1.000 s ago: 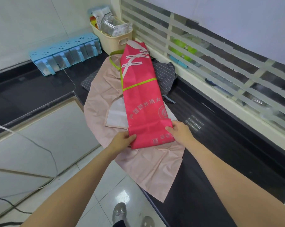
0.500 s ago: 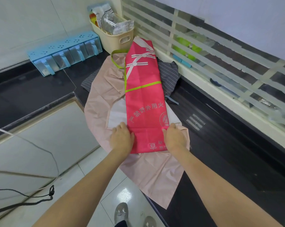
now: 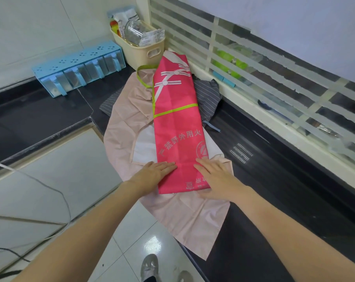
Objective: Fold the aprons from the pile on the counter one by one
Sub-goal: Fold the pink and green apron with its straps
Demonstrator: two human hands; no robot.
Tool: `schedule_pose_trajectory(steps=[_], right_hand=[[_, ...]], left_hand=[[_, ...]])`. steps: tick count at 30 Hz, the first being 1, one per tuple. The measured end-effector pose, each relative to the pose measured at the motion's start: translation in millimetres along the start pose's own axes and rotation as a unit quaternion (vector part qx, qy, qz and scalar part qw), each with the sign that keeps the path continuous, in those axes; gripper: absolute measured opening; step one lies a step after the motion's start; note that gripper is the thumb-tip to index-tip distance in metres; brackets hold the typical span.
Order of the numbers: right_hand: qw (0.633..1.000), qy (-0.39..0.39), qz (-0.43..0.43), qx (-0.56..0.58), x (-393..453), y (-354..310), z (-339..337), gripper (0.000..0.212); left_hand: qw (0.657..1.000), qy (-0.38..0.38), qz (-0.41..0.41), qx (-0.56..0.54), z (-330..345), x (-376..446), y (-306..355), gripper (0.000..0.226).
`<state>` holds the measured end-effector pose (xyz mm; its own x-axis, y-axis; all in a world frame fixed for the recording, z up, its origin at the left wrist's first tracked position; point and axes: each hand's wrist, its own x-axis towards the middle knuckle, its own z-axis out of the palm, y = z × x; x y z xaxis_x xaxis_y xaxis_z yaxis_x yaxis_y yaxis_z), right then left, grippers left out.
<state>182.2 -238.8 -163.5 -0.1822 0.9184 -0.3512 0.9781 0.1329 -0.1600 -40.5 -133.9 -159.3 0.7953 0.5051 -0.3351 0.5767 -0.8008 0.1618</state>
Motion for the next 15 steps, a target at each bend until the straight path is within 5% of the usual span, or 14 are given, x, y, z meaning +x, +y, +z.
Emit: schedule_pose_trajectory(steps=[9,12,15], right_hand=[[0.992,0.043,0.032,0.114,5.8,-3.1,-16.6,0.063],[0.947,0.066,0.123,0.288,13.4,5.0,-30.6,0.039],[0.892,0.083,0.171,0.411,22.6,12.1,-36.6,0.041]], left_hand=[[0.948,-0.035,-0.079,-0.306,-11.5,-12.2,-10.1,0.068],[0.944,0.003,-0.094,-0.316,-8.6,-11.3,-21.4,0.064],[0.88,0.065,-0.15,-0.446,-9.3,-5.3,-28.1,0.039]])
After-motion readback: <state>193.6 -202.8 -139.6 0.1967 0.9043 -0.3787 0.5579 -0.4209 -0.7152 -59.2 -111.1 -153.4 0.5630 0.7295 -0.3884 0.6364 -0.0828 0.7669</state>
